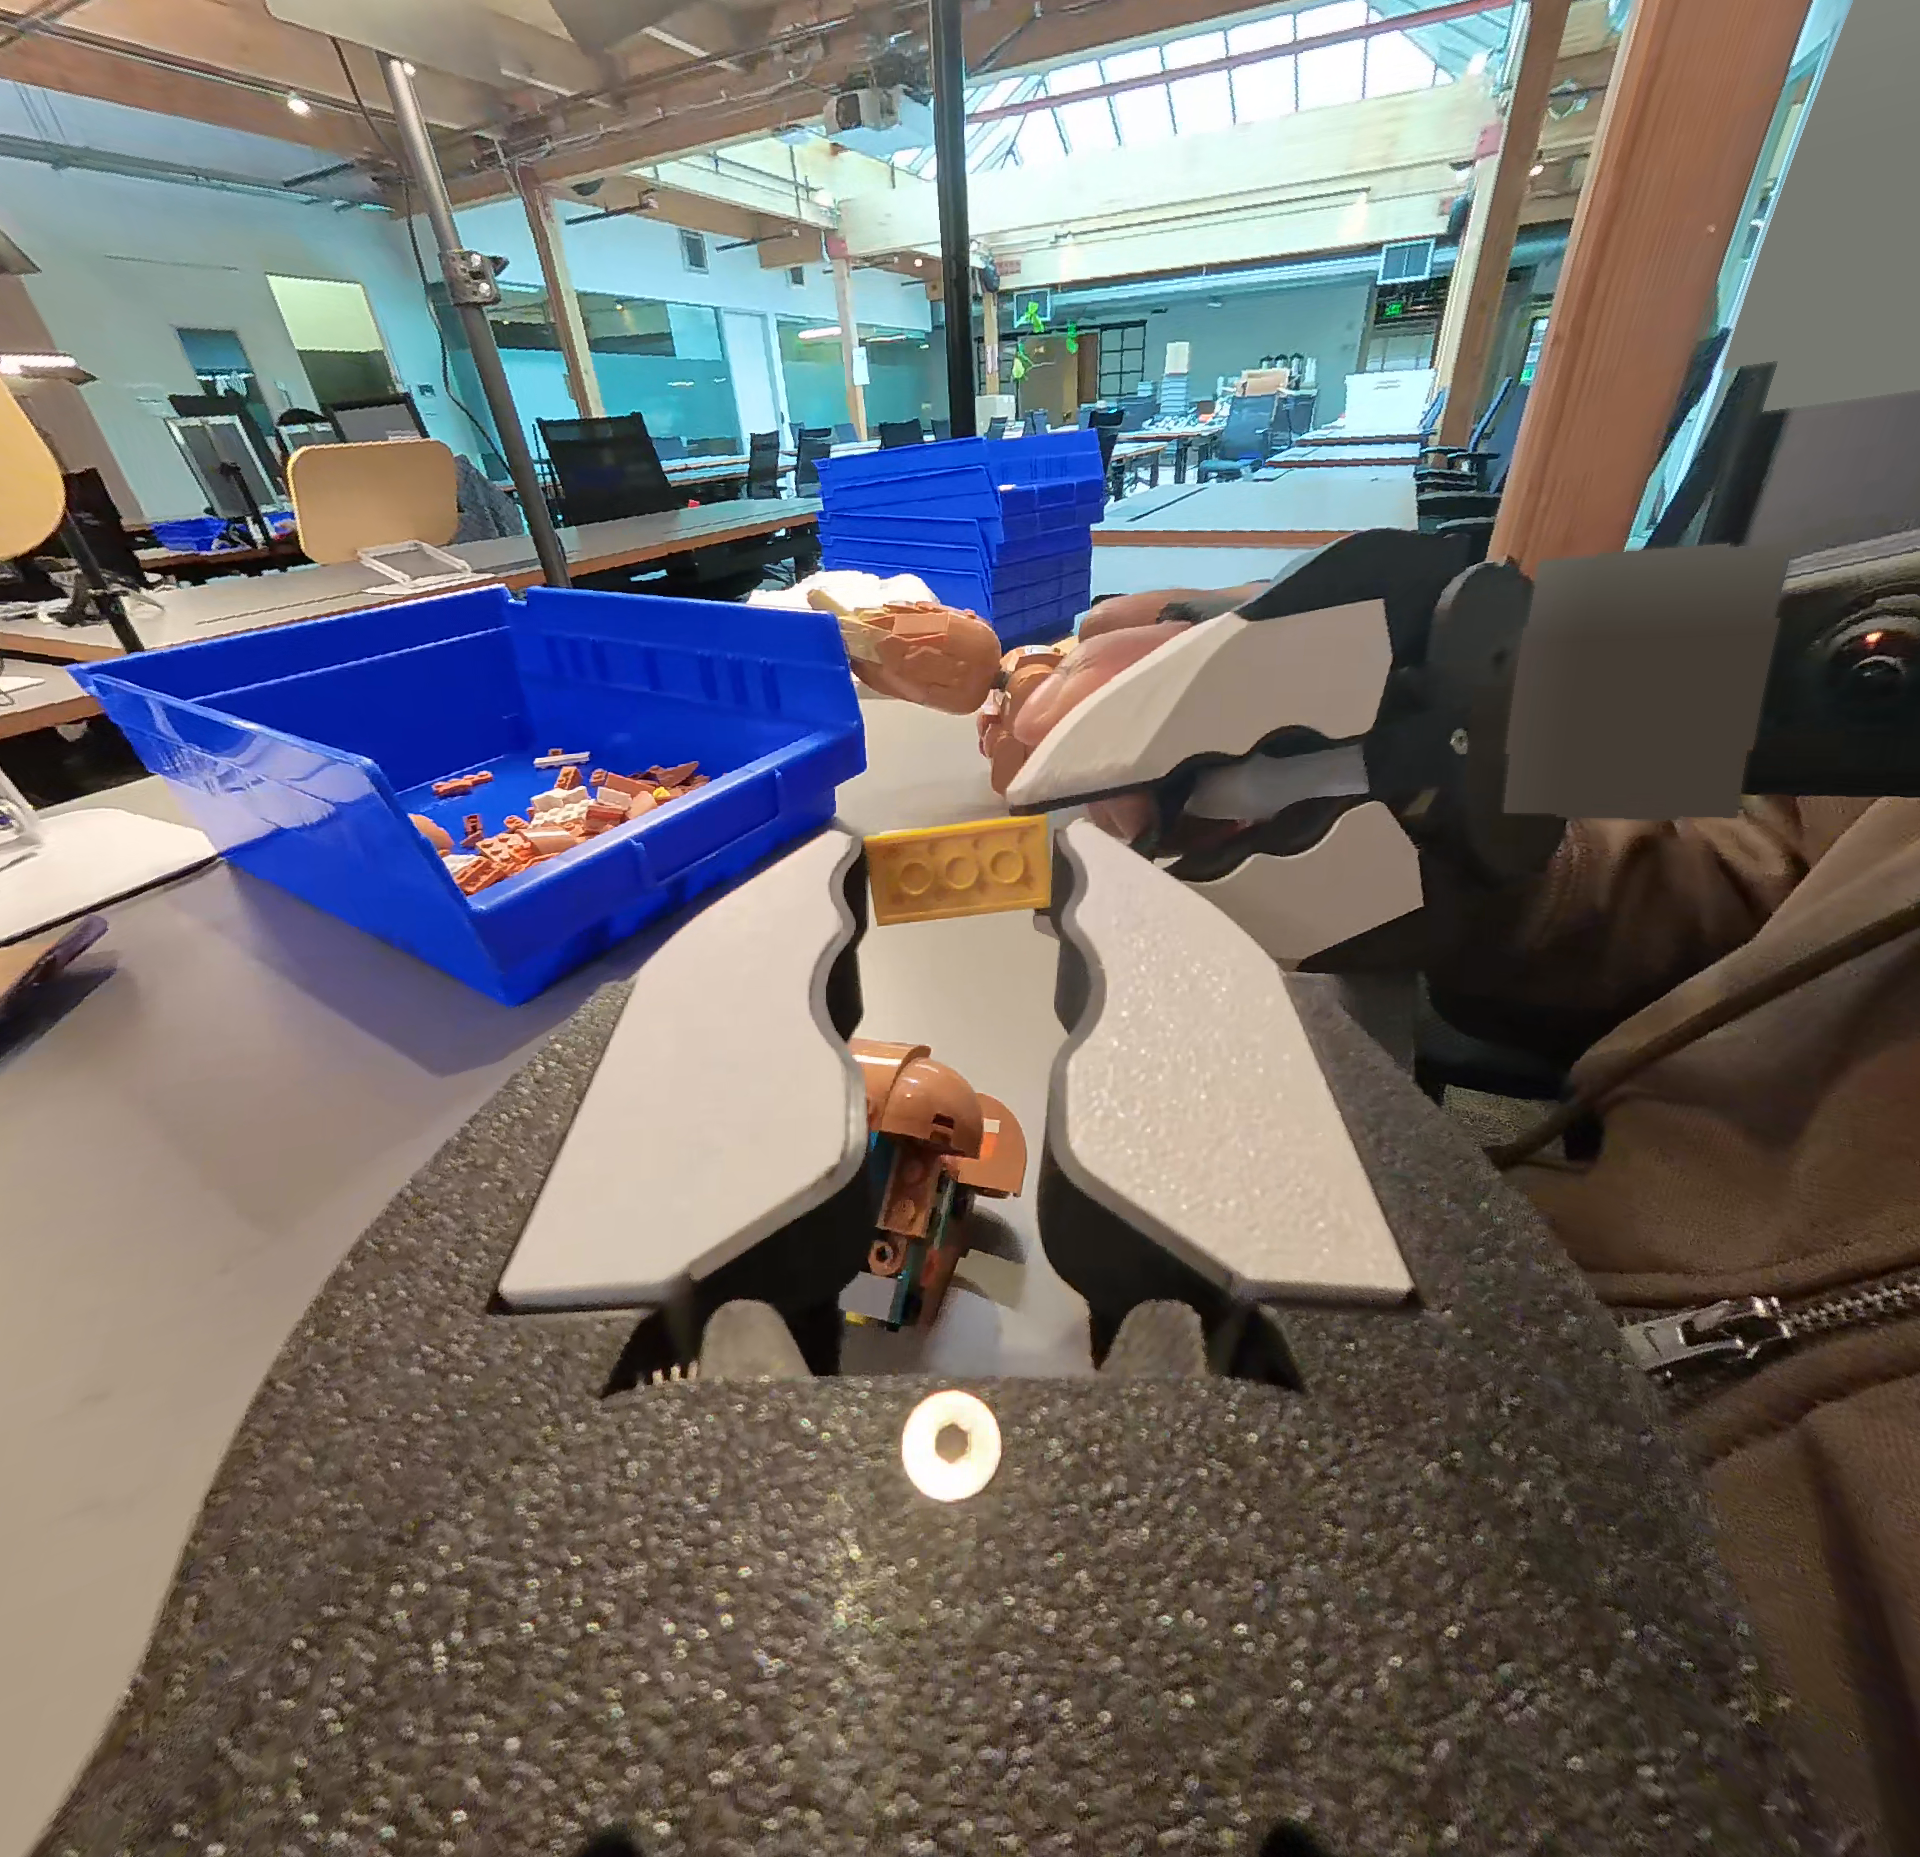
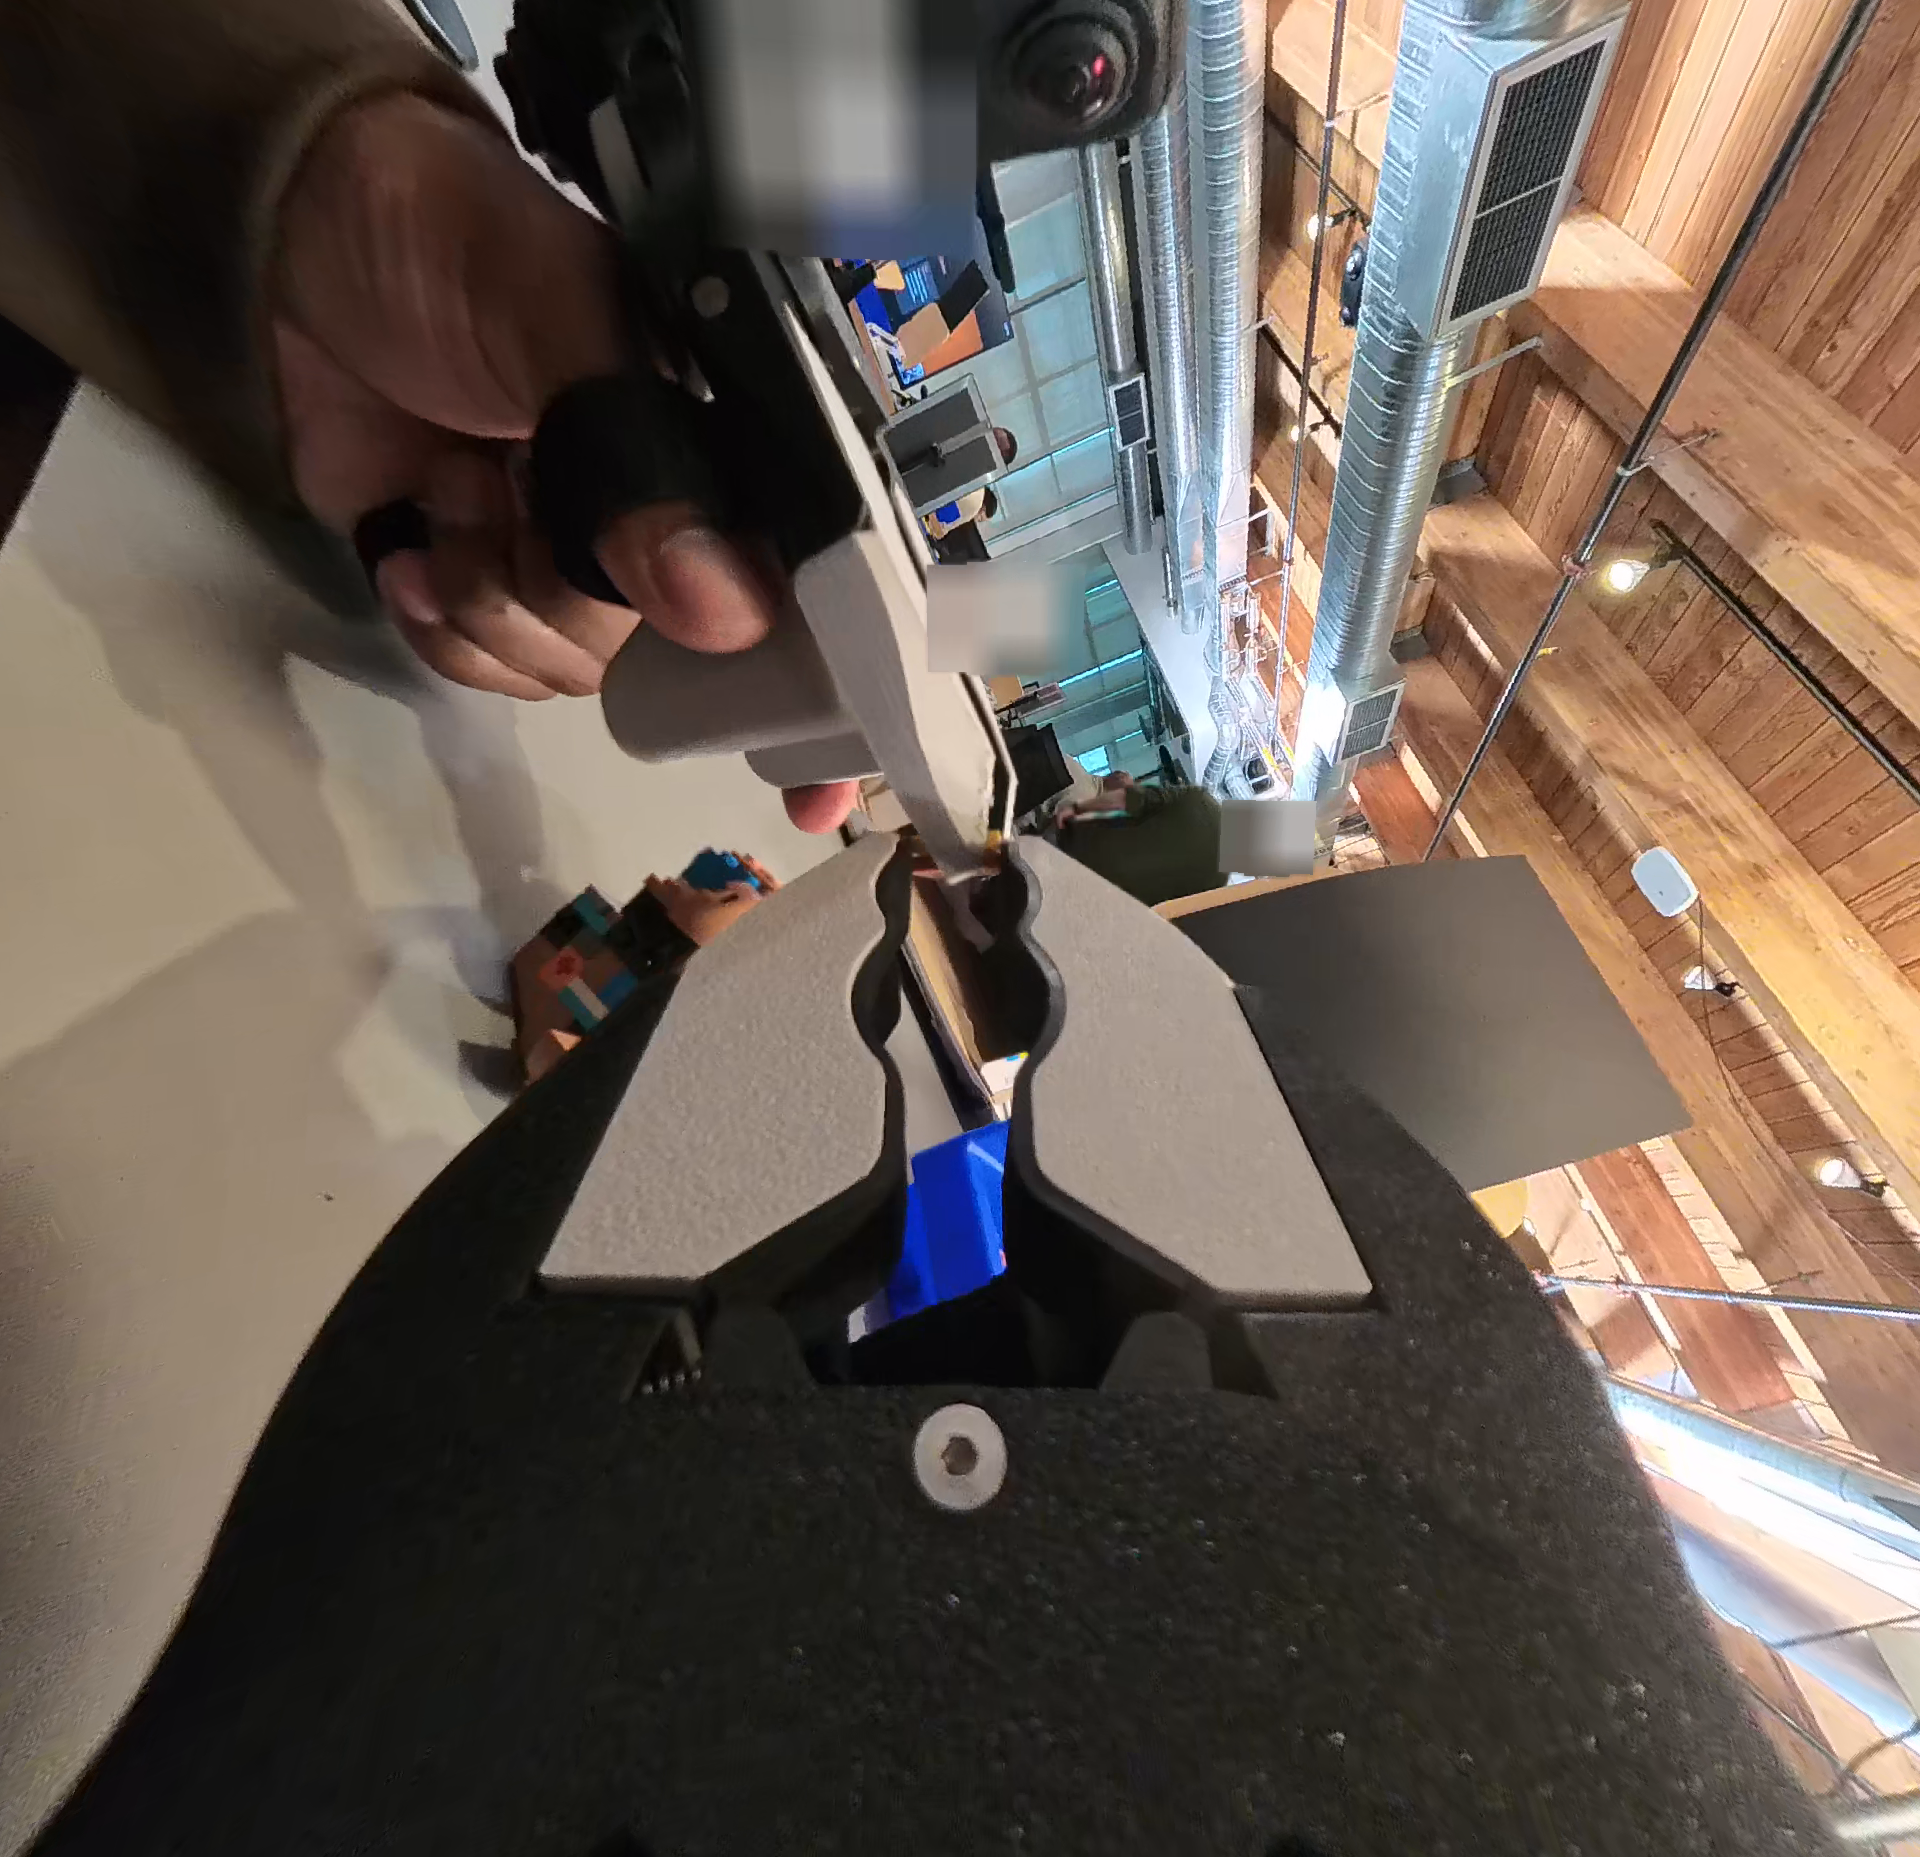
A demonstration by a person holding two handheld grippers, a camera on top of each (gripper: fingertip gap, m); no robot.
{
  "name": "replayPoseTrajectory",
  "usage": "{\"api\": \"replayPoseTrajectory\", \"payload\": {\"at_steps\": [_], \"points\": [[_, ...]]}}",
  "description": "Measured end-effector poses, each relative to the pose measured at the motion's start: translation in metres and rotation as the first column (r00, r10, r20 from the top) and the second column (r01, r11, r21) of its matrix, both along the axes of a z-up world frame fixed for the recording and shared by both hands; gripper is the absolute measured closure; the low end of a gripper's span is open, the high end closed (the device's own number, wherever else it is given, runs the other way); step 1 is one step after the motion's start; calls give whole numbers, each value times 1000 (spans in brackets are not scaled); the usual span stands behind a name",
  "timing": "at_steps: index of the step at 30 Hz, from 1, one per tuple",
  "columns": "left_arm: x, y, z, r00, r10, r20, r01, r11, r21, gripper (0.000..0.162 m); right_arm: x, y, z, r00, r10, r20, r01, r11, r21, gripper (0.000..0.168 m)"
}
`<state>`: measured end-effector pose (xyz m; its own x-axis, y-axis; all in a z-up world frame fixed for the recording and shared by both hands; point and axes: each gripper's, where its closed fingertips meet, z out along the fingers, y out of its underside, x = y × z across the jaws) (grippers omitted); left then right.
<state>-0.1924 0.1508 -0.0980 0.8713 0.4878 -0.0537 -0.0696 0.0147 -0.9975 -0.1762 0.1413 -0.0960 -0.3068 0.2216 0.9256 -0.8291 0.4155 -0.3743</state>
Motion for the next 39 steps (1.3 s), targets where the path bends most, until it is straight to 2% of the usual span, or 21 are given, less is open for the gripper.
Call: {"api": "replayPoseTrajectory", "payload": {"at_steps": [3,9,14,39], "points": [[5,-1,2,999,-33,2,33,999,14,128,5,-1,2,999,36,20,-36,999,-14,154],[19,2,9,982,-185,46,180,979,97,129,19,0,9,984,155,89,-150,987,-58,153],[24,4,10,961,-261,86,248,959,139,129,23,0,11,975,192,113,-186,981,-61,153],[24,2,10,948,-295,122,272,946,174,130,21,0,10,977,183,112,-175,981,-79,153]]}}
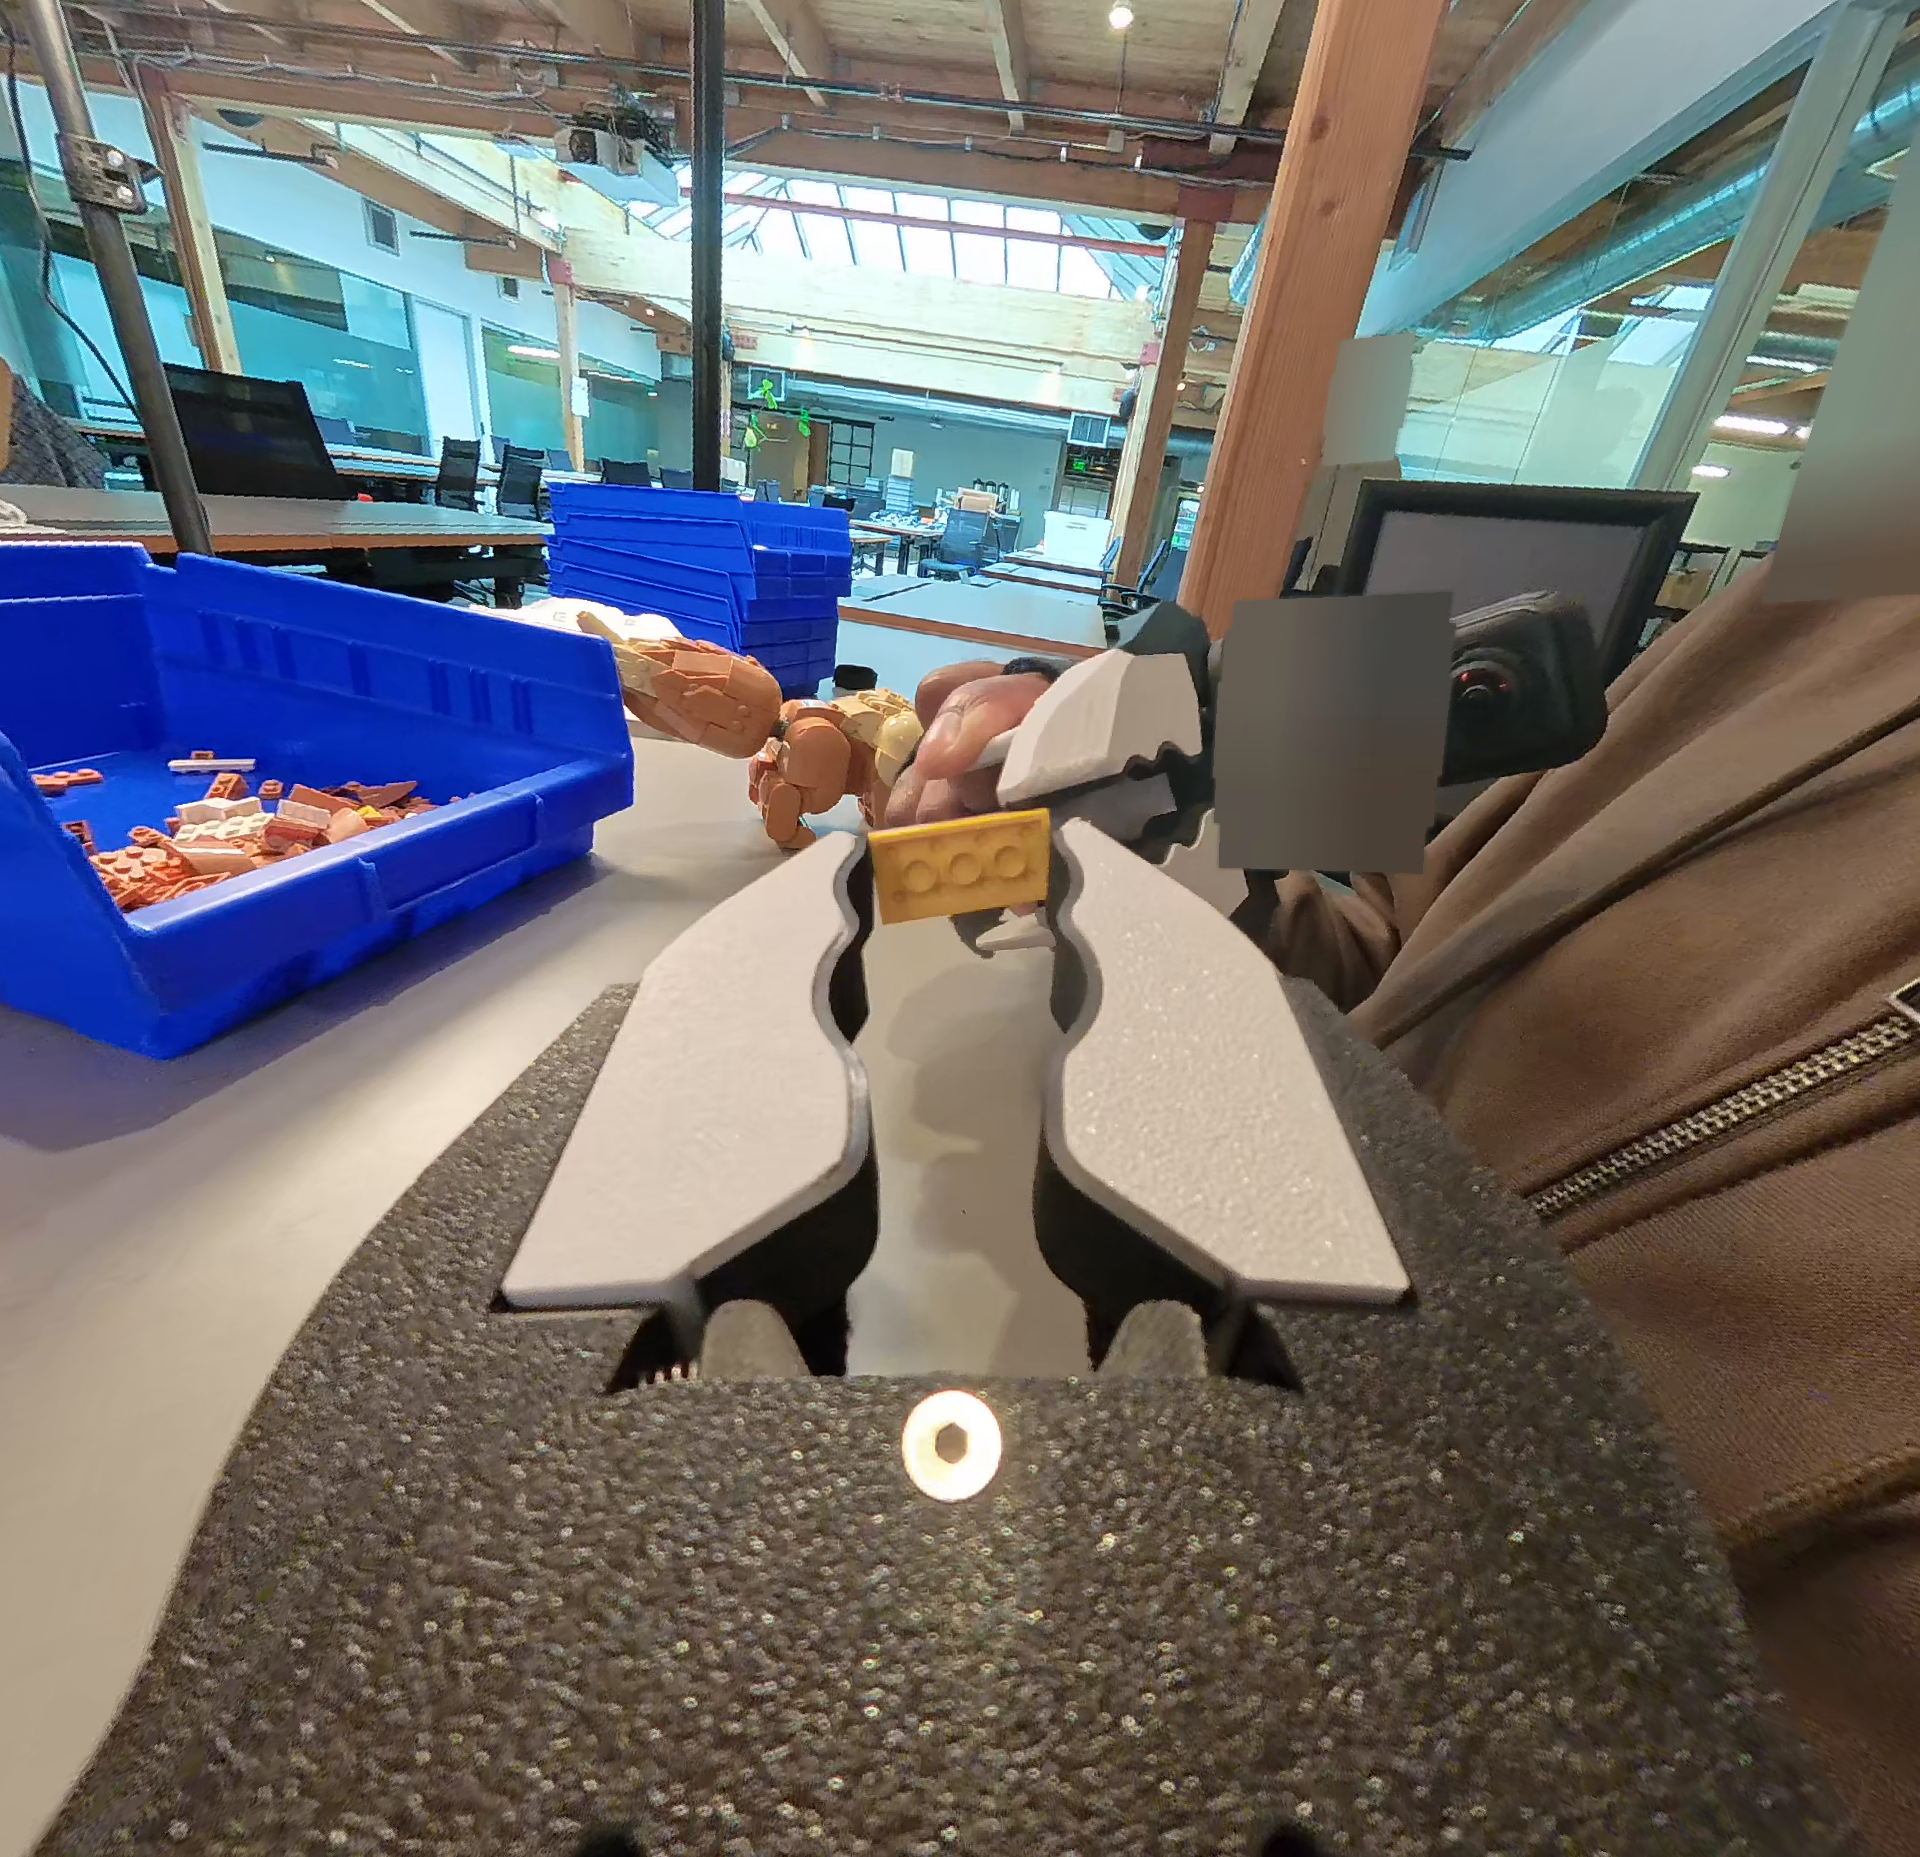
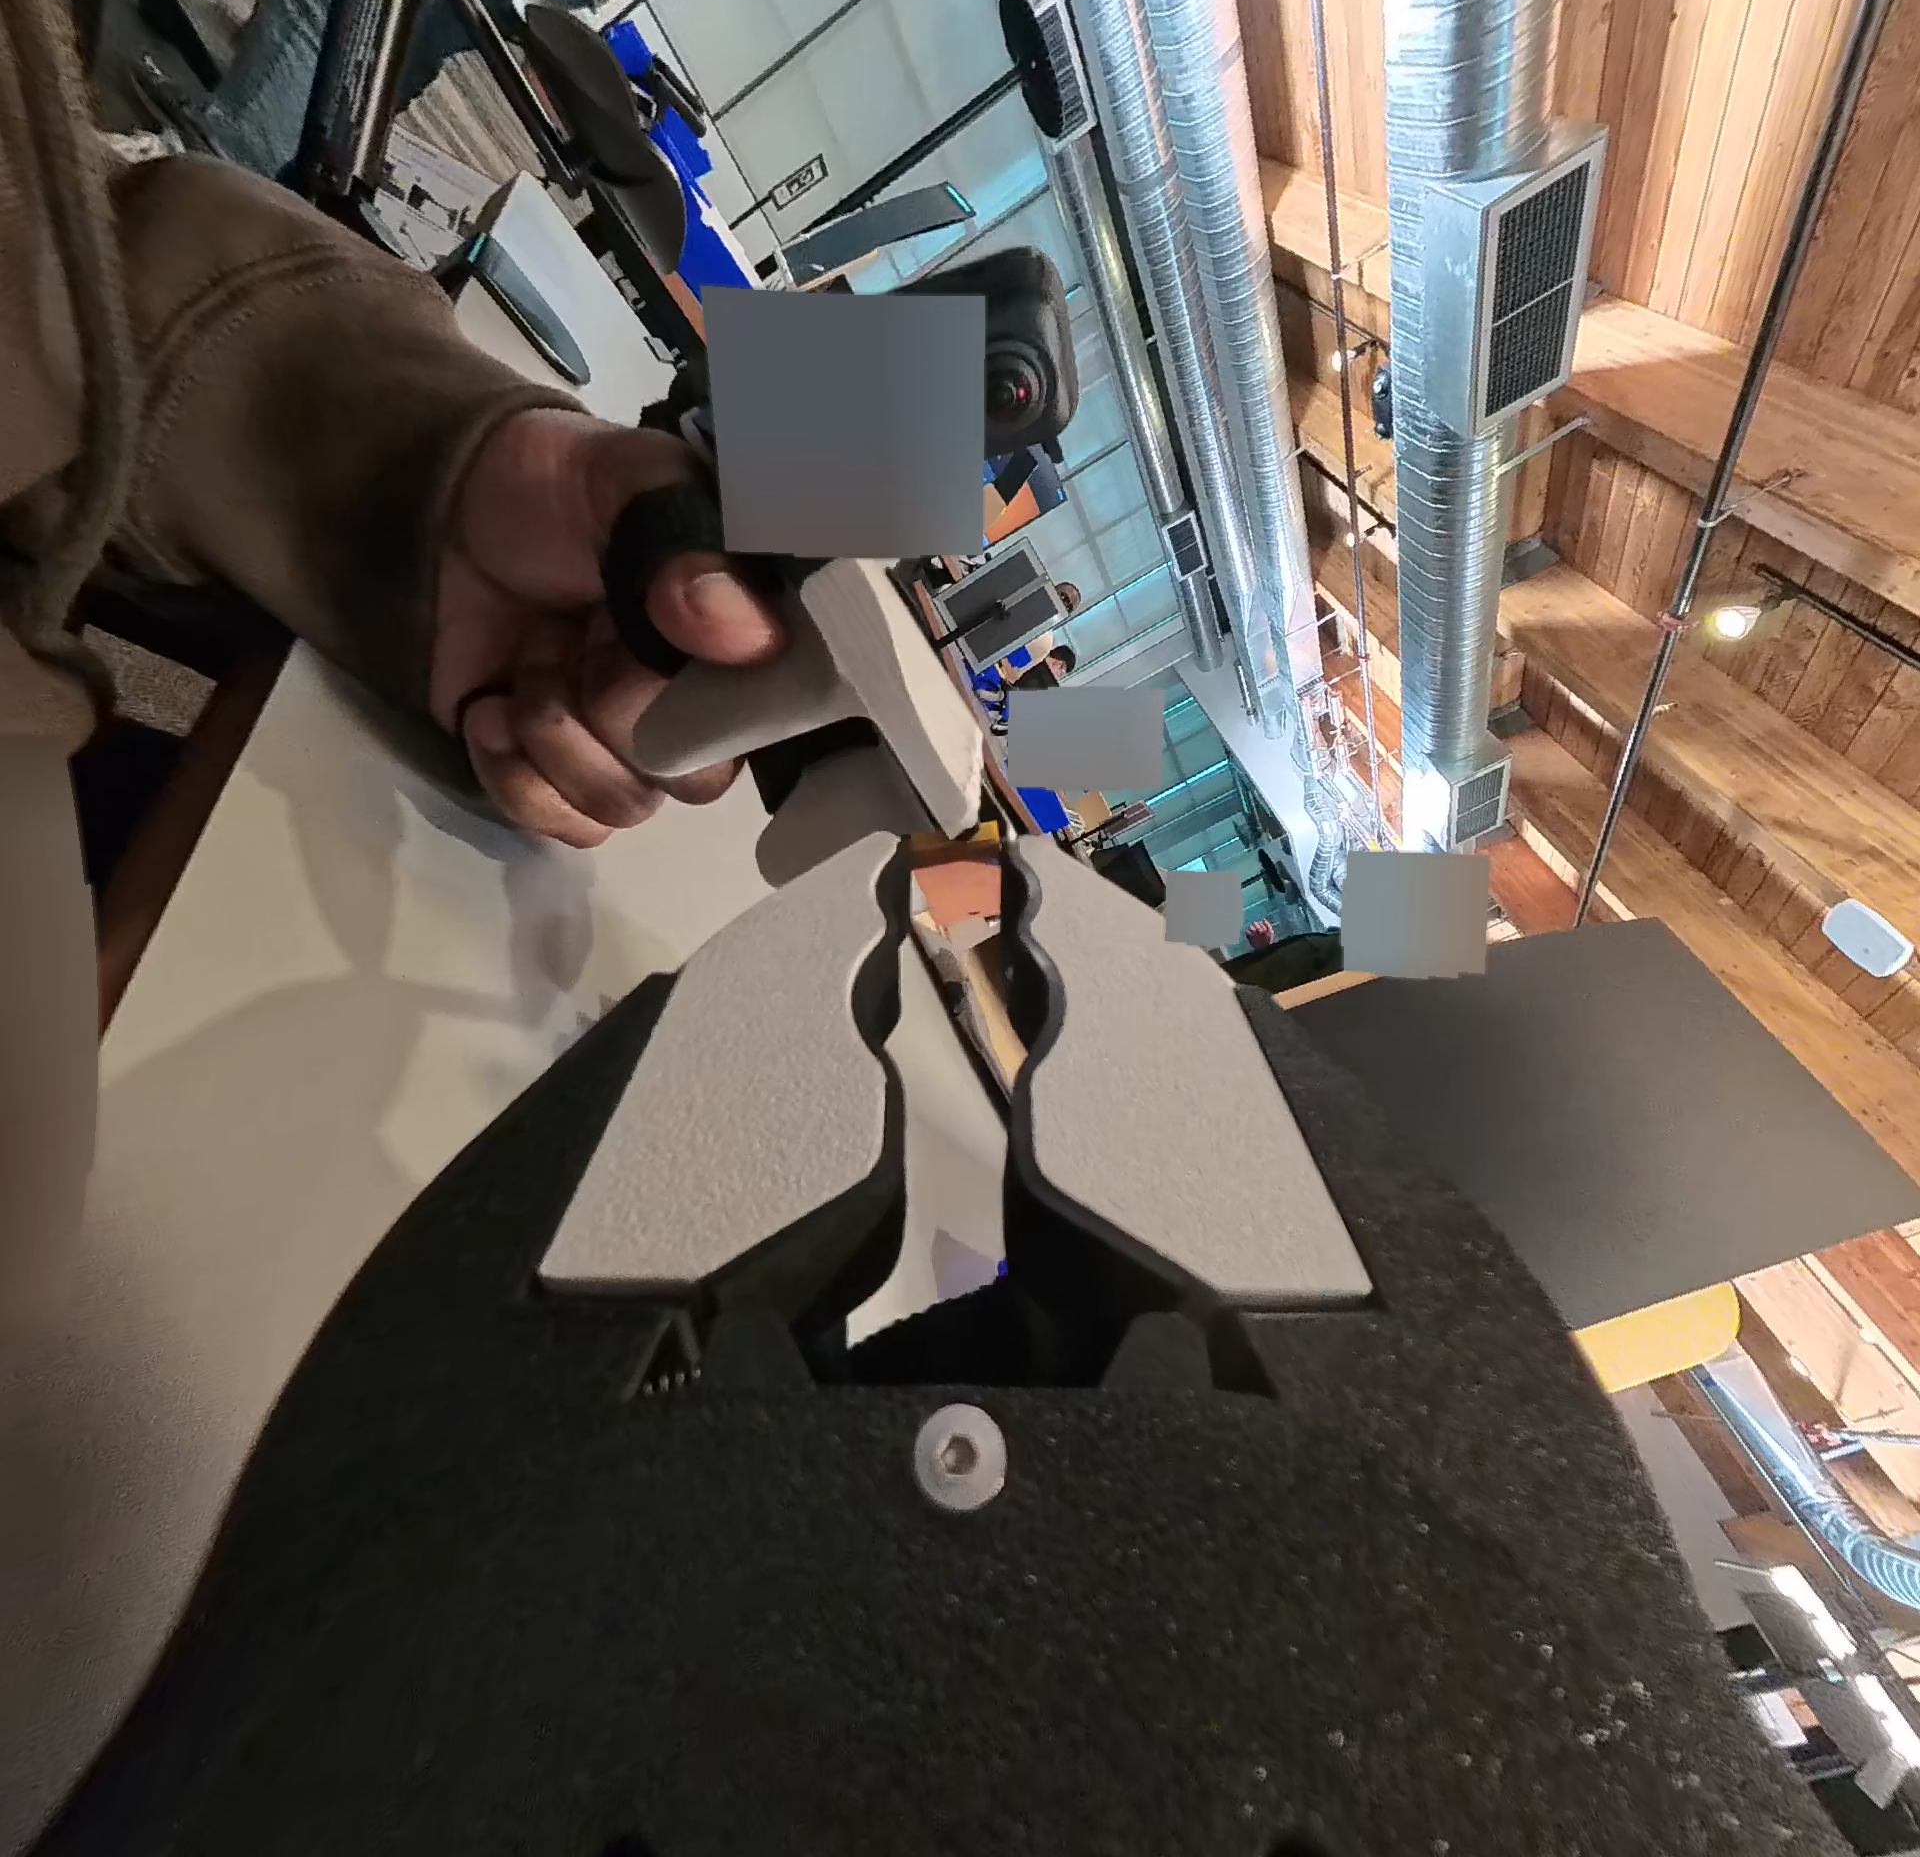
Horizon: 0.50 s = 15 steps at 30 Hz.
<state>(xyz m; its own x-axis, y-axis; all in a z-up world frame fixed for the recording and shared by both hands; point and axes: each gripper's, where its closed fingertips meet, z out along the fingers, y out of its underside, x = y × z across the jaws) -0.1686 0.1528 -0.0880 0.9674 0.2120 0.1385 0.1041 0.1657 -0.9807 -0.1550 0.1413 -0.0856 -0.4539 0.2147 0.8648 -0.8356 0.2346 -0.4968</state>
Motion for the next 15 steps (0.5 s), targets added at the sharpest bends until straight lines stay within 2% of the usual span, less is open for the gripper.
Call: {"api": "replayPoseTrajectory", "payload": {"at_steps": [15], "points": [[4,-4,6,1000,-12,-20,13,999,43,130,-7,-2,-3,997,-55,-54,55,998,-5,153]]}}
